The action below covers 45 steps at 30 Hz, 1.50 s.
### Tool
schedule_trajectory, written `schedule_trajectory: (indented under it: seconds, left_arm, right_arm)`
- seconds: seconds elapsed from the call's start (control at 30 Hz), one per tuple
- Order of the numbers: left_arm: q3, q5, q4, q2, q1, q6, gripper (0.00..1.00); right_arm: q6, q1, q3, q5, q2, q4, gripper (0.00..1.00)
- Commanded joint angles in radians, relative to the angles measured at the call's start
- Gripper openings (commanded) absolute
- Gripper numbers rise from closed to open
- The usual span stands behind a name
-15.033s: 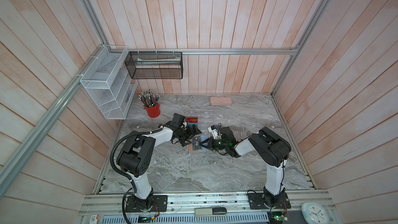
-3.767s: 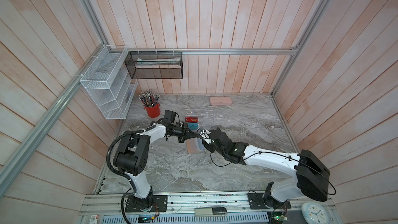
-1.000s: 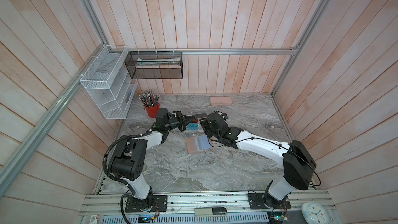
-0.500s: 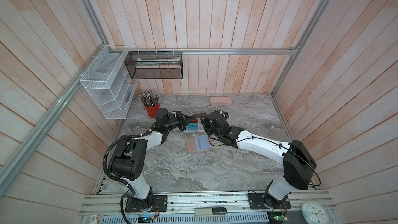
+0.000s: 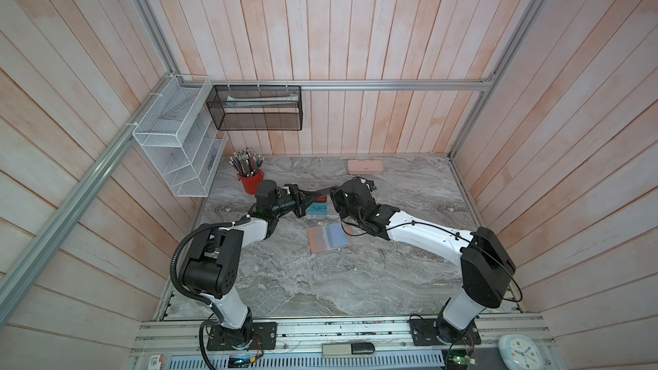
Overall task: Take the credit cards out of the card holder
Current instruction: Take out the credit card from the card slot.
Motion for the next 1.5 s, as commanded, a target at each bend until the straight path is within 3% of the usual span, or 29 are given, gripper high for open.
schedule_trajectory:
  seconds: [0.0,0.23,0.4,0.5,0.67,0.93,0.97,1.07,1.17,1.37,1.47]
  left_arm:
    - [-0.014,0.01,0.039,0.002,-0.003,-0.001,0.0]
    - [-0.015,0.01,0.041,0.001,-0.003,-0.002,0.0]
    - [-0.009,0.009,0.043,0.006,-0.003,-0.004,0.0]
    - [-0.005,0.01,0.043,0.01,-0.003,-0.004,0.0]
    - [0.005,0.002,0.023,0.011,-0.001,0.013,0.23]
    - [0.082,-0.009,-0.198,-0.025,0.035,0.182,0.5]
    - [0.093,-0.014,-0.246,-0.04,0.048,0.215,0.56]
    - [0.142,-0.023,-0.407,-0.088,0.088,0.329,0.84]
    - [0.184,-0.034,-0.555,-0.137,0.129,0.43,0.99]
    - [0.27,0.021,-0.8,-0.185,0.232,0.616,1.0]
    - [0.298,-0.02,-0.939,-0.239,0.236,0.732,1.0]
  right_arm:
    - [0.009,-0.003,0.009,-0.013,0.013,0.037,0.25]
    - [0.013,-0.003,0.021,-0.022,0.036,0.043,0.16]
    - [0.014,-0.003,0.026,-0.026,0.04,0.04,0.01]
    - [0.018,-0.003,0.024,-0.028,0.039,0.04,0.0]
    - [0.021,-0.003,0.022,-0.033,0.035,0.035,0.0]
    - [0.046,0.004,0.056,-0.013,0.037,-0.043,0.0]
    - [0.053,0.008,0.075,-0.002,0.041,-0.073,0.0]
    - [0.082,0.015,0.15,0.028,0.066,-0.151,0.0]
    - [0.095,0.019,0.255,0.016,0.125,-0.207,0.0]
    - [0.176,0.026,0.475,0.024,0.264,-0.374,0.0]
    - [0.186,0.031,0.607,0.035,0.329,-0.477,0.0]
